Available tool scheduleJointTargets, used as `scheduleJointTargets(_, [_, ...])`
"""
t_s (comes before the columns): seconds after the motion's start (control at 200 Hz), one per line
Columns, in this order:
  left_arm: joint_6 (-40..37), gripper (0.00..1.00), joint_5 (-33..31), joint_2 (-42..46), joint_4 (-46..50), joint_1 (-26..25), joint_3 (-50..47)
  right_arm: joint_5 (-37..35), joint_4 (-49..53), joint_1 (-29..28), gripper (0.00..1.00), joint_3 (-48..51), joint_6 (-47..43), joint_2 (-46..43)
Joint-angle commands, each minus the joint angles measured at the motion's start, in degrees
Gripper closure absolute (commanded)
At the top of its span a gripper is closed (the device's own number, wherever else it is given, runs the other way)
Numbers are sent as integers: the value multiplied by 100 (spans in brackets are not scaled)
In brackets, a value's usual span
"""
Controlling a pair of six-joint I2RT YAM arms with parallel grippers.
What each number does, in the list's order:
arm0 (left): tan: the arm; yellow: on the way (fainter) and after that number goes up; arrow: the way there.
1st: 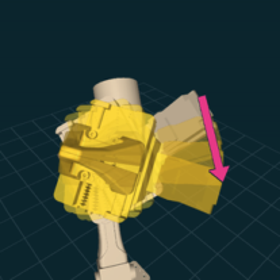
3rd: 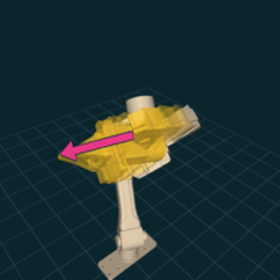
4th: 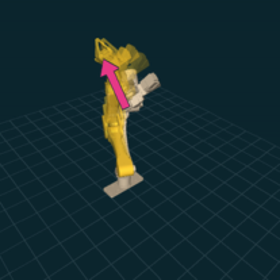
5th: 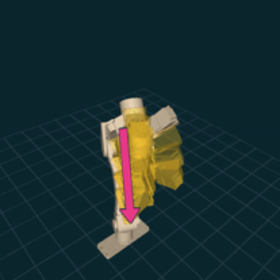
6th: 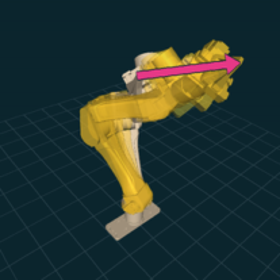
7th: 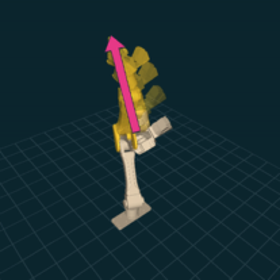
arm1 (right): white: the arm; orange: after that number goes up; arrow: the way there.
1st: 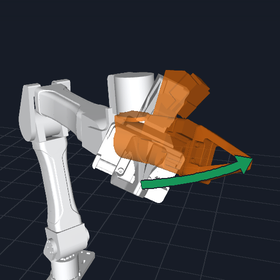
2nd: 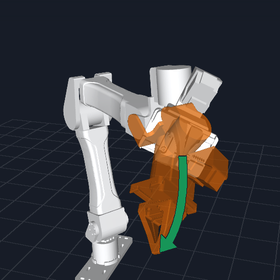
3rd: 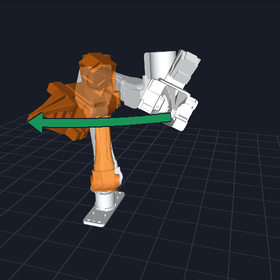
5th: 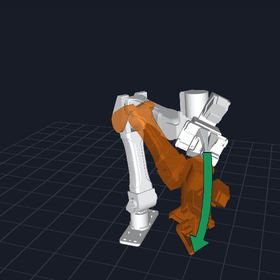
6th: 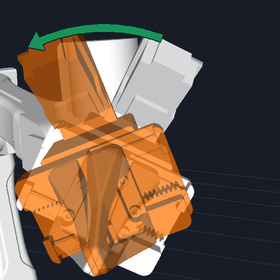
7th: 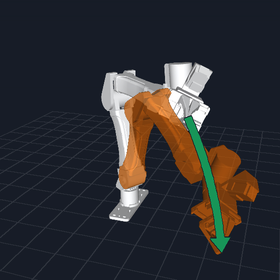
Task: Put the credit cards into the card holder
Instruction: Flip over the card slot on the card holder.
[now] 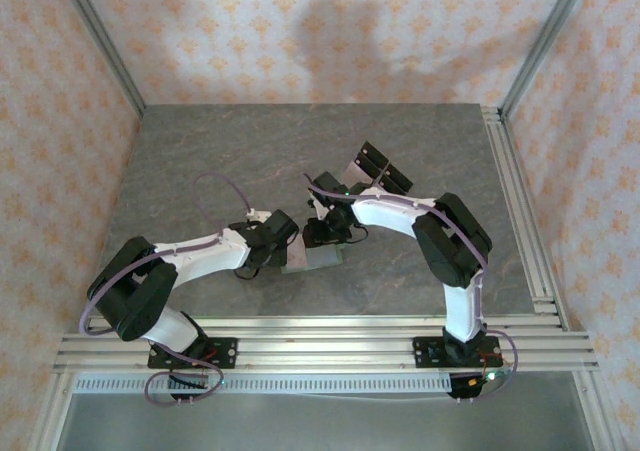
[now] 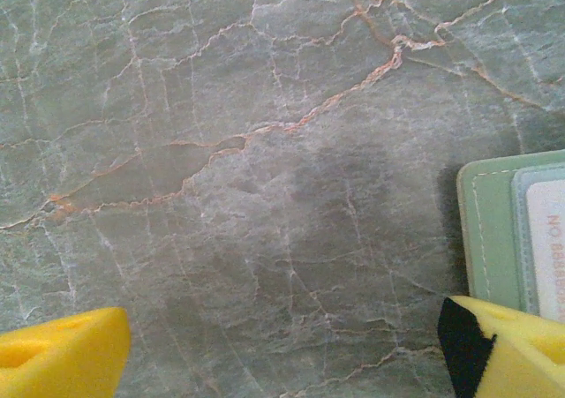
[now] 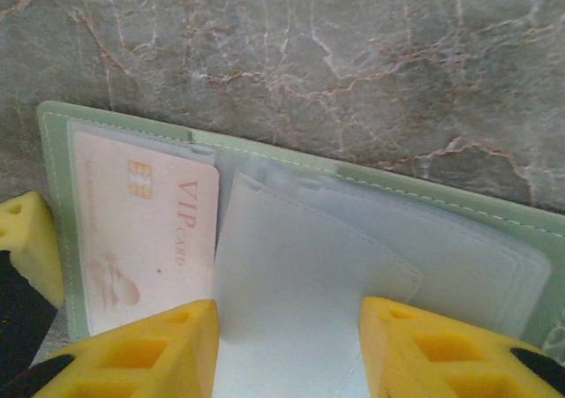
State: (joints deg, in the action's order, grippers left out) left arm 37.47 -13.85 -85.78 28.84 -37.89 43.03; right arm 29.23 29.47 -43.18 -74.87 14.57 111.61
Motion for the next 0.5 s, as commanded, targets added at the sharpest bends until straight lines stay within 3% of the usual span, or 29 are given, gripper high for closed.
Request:
scheduleJointTargets(0.0, [-36, 9, -24, 56, -55, -51, 34, 224, -222, 11, 55, 123, 203, 47])
scheduleJointTargets(0.245, [-39, 9, 39, 197, -187, -85, -45, 528, -554, 11, 55, 236, 497, -16])
scheduleJointTargets(0.495, [5, 8, 261, 950, -568, -285, -357, 583, -669, 2, 55, 247, 623, -12])
